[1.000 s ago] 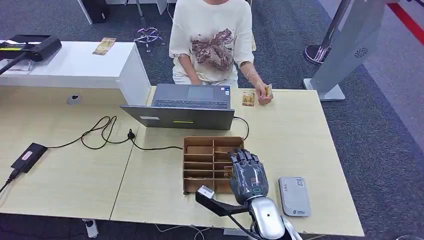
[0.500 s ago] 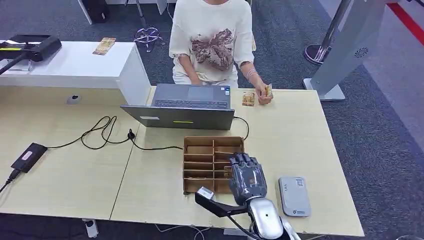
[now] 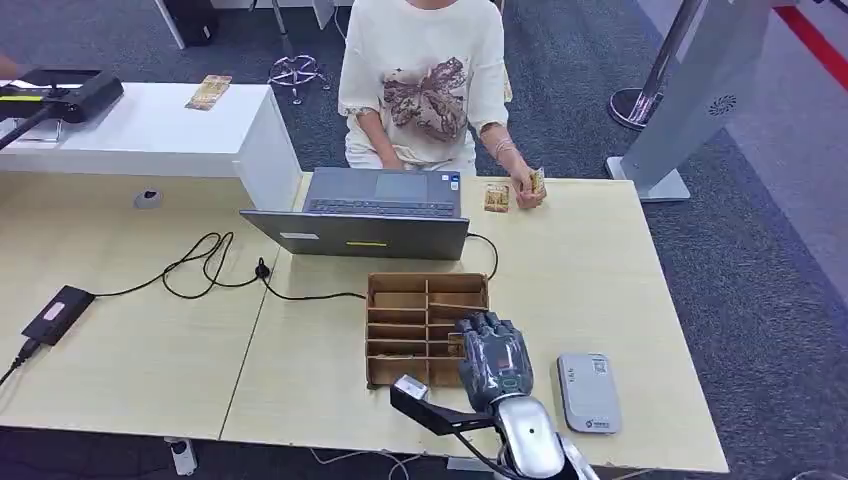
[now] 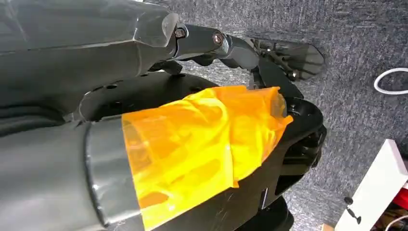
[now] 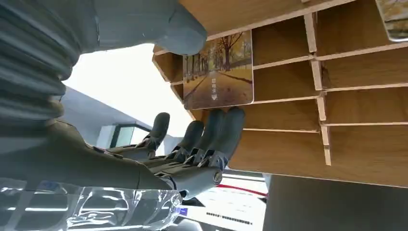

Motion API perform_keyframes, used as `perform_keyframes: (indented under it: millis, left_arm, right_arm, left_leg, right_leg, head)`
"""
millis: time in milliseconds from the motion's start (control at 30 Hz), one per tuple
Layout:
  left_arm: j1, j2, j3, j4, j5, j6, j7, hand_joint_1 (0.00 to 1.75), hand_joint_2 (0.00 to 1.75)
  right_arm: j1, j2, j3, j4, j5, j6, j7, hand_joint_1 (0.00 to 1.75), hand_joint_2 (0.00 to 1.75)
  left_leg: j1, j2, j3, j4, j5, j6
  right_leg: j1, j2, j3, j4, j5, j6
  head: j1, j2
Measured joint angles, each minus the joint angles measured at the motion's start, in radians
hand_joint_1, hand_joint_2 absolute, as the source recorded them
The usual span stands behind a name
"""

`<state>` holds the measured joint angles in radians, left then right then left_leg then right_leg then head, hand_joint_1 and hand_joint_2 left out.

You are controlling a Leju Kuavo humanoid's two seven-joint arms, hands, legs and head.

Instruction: Pass the card to the sensor for recognition and then transmit it.

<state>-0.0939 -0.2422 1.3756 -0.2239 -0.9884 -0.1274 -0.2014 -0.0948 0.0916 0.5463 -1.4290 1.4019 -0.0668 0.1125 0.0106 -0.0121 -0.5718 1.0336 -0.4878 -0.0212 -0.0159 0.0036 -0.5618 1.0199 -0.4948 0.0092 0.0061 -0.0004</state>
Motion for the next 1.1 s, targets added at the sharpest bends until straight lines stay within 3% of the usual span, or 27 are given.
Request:
perform_keyframes:
  millis: [267, 333, 433, 1100]
  left_arm:
    - [-0.001, 0.0, 0.0, 0.0, 0.003, 0.0, 0.0, 0.0, 0.0]
    - [-0.001, 0.0, 0.0, 0.0, 0.004, 0.001, 0.0, 0.0, 0.0]
    - [-0.001, 0.0, 0.0, 0.0, 0.005, 0.001, 0.0, 0.0, 0.0]
    - [-0.002, 0.0, 0.0, 0.0, 0.008, 0.001, 0.0, 0.0, 0.0]
  right_arm:
    - [0.001, 0.001, -0.003, 0.0, 0.0, 0.003, 0.0, 1.06, 1.75]
    - [0.001, 0.002, -0.003, 0.0, 0.0, 0.003, 0.0, 1.24, 1.75]
    - [0.001, 0.002, -0.005, 0.0, 0.0, 0.003, 0.0, 1.34, 1.75]
    - [0.001, 0.008, -0.011, 0.0, 0.001, 0.003, 0.0, 1.43, 1.75]
  left_leg:
    - [0.0, 0.0, 0.0, 0.0, 0.0, 0.0]
    - [0.0, 0.0, 0.0, 0.0, 0.0, 0.0]
    - [0.0, 0.0, 0.0, 0.0, 0.0, 0.0]
    - [0.0, 0.0, 0.0, 0.0, 0.001, 0.0]
  right_leg:
    - [0.0, 0.0, 0.0, 0.0, 0.0, 0.0]
    - [0.0, 0.0, 0.0, 0.0, 0.0, 0.0]
    - [0.0, 0.0, 0.0, 0.0, 0.0, 0.0]
    - [0.0, 0.0, 0.0, 0.0, 0.001, 0.0]
  head:
    - [0.0, 0.0]
    - [0.0, 0.0]
    - [0.0, 0.0]
    - [0.0, 0.0]
